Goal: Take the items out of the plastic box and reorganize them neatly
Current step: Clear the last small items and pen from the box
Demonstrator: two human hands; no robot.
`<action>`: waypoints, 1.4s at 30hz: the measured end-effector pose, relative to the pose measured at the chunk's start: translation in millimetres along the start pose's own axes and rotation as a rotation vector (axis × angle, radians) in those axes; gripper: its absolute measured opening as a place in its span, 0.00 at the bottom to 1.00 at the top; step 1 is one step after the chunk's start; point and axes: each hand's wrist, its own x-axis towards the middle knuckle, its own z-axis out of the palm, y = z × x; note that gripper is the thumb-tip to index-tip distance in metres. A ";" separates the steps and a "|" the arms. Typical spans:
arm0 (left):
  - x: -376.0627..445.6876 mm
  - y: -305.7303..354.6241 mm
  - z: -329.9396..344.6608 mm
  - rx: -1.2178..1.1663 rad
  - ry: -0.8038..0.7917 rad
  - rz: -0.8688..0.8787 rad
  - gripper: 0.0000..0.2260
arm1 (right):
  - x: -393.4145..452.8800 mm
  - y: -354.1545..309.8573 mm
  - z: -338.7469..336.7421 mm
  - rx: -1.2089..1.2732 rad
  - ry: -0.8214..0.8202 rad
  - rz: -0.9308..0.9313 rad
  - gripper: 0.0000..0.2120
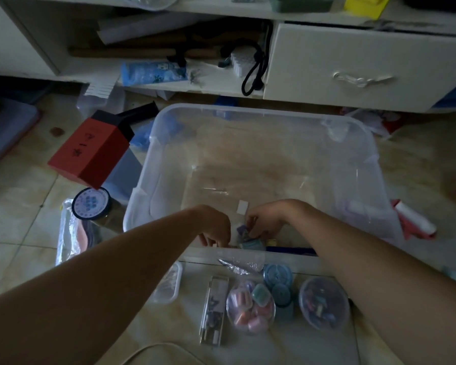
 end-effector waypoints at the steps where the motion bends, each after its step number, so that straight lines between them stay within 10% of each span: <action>1: 0.9 0.3 0.5 -0.008 0.009 0.001 0.17 | -0.7 -0.7 -0.1 0.026 -0.023 -0.002 0.09; 12: 3.2 -4.9 -3.2 -0.081 0.069 0.008 0.31 | -7.8 -8.8 -0.7 0.154 -0.177 0.029 0.22; 23: 3.4 -1.4 1.5 0.023 -0.049 0.006 0.18 | 2.0 -13.3 5.4 -0.021 -0.189 0.025 0.05; 42: 13.2 -1.0 2.4 -0.038 -0.044 0.031 0.21 | -7.4 -11.6 8.5 0.083 -0.201 0.043 0.18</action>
